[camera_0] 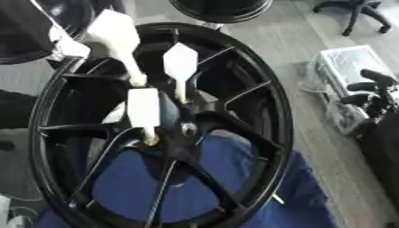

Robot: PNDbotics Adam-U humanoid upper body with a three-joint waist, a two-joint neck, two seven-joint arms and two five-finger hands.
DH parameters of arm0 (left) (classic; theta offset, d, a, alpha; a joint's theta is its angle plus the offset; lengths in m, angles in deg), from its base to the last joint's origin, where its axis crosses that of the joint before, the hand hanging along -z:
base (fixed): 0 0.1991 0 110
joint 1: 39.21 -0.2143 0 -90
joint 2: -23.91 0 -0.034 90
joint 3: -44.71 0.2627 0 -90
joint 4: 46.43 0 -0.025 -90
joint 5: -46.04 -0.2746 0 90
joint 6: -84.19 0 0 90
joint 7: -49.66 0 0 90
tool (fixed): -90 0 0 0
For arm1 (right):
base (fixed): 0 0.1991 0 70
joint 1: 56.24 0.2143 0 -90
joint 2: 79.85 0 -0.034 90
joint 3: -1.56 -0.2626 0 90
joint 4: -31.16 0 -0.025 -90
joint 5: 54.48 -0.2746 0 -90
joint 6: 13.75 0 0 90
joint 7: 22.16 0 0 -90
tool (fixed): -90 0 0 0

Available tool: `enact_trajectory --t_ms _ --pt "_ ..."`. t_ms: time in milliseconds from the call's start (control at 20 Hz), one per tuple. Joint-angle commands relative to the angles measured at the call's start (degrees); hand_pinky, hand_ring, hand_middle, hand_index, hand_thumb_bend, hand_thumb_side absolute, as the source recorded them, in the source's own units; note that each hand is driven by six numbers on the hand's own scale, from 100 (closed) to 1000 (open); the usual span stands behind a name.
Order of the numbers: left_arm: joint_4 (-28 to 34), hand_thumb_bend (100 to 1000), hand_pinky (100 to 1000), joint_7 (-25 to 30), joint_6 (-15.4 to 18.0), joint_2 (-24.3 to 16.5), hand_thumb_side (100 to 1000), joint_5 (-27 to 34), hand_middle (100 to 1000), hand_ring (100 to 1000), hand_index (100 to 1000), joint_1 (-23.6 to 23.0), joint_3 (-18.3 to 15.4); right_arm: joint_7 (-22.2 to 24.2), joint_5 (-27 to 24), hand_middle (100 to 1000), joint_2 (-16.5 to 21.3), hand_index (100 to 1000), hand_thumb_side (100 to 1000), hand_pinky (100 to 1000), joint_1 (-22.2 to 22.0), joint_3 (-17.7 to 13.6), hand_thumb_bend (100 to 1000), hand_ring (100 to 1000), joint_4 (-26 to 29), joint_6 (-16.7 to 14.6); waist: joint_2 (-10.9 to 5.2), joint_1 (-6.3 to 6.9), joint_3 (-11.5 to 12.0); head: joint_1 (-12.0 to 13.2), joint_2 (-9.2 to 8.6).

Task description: Pull the pin out of the wheel hub.

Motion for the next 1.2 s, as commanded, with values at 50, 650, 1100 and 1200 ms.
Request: enact_trajectory --t_ms 50,650,1100,1200 --pt "4.7 100 722 -0.9 -1.2 -4.7 100 3.1 442 568 255 -0.1 -5.6 -0.5 0.4 657 1.2 862 746 875 -0.4 -1.0 100 640 1.0 -0.4 -1.56 -0.21 0.5 -0.9 0.44" --pt "18.0 100 717 -15.8 -3.6 -26.8 100 9.4 451 569 261 -24.4 -21.5 -1.4 0.5 659 1.7 863 732 876 -1.4 -2.4 100 642 1.0 -2.4 -1.31 -0.37 2.7 -2.9 0.38" --pt "18.5 107 725 -27.9 -4.7 -29.1 100 7.8 501 582 379 -50.7 -32.0 -2.2 0.3 659 0.9 864 729 876 -1.9 -3.3 100 642 1.0 -3.2 -1.09 -1.53 4.4 -3.4 0.15" --pt "18.0 142 745 -29.0 -5.0 -28.2 100 7.2 573 624 514 -54.5 -33.0 -2.4 0.2 660 0.7 864 728 877 -2.0 -3.4 100 643 1.0 -3.4 -1.05 -1.79 4.4 -3.2 0.08"
